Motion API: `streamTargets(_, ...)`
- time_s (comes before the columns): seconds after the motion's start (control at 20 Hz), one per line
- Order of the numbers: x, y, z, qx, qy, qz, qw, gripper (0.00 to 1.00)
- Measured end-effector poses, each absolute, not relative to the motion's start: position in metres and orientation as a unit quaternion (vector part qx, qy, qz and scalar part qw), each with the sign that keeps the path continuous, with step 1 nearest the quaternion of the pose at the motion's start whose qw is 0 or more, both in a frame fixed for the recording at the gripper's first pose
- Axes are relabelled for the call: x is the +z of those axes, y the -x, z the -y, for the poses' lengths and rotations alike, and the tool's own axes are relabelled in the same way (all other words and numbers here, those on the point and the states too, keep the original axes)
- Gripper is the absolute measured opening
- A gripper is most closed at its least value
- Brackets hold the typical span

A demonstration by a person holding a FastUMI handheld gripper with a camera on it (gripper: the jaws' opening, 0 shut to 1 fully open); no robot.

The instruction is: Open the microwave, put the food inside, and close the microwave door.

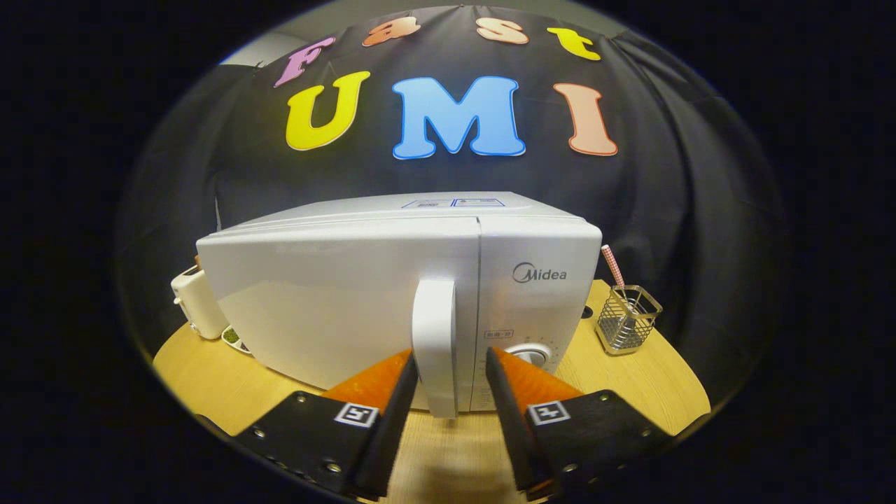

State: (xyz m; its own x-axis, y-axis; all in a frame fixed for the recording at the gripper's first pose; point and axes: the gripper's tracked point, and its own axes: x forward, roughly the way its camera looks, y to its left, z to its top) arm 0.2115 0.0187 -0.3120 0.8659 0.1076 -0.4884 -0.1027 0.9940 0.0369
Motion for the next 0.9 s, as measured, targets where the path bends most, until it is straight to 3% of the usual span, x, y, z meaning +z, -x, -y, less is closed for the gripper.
streamTargets(0.05, -0.313, -0.212, -0.018, 0.052, -0.007, -0.262, 0.964, 0.55)
streamTargets(0.1, -0.319, -0.210, -0.028, 0.064, -0.018, -0.269, 0.961, 0.55)
streamTargets(0.2, -0.318, -0.210, -0.027, 0.051, 0.008, -0.266, 0.962, 0.29)
streamTargets(0.3, -0.317, -0.208, -0.028, 0.047, 0.015, -0.266, 0.963, 0.20)
streamTargets(0.55, -0.316, -0.207, -0.028, 0.060, 0.031, -0.275, 0.959, 0.20)
streamTargets(0.65, -0.310, -0.207, -0.023, 0.055, 0.031, -0.271, 0.960, 0.10)
streamTargets(0.9, -0.316, -0.207, -0.027, 0.047, 0.030, -0.276, 0.960, 0.10)
